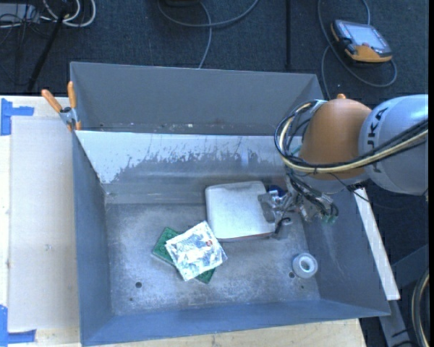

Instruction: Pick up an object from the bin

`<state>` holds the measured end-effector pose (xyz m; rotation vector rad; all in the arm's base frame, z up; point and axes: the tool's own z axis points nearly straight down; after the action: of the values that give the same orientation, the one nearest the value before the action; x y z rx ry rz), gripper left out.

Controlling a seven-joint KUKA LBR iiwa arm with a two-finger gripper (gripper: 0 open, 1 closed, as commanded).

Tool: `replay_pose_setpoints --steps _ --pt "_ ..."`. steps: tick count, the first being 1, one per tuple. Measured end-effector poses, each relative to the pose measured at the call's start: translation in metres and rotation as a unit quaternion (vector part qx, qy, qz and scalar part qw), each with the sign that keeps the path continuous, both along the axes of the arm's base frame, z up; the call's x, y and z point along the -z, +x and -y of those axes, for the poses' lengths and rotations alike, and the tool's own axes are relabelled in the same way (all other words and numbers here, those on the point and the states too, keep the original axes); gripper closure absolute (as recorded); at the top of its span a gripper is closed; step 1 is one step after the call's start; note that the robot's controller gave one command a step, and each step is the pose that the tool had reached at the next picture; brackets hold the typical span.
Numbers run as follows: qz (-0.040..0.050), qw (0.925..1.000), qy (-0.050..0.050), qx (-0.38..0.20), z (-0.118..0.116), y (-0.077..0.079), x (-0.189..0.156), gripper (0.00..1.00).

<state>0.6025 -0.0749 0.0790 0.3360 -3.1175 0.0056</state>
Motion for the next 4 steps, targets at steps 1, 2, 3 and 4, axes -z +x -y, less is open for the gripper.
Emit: replay_pose_setpoints --steps 1,2,3,4 --pt "-0.0007 1.0000 0.001 -0.004 -0.004 -0.007 -0.012 1.00" --pt "0.0041 1.0000 0.002 0.008 -0.013 -0.007 -0.055 1.00" --pt "0.0030 1.0000 0.002 0.007 -0.014 -0.007 -0.052 0.00" --pt "0.0148 0.9998 0.002 0.015 -0.025 -0.021 0.005 0.00"
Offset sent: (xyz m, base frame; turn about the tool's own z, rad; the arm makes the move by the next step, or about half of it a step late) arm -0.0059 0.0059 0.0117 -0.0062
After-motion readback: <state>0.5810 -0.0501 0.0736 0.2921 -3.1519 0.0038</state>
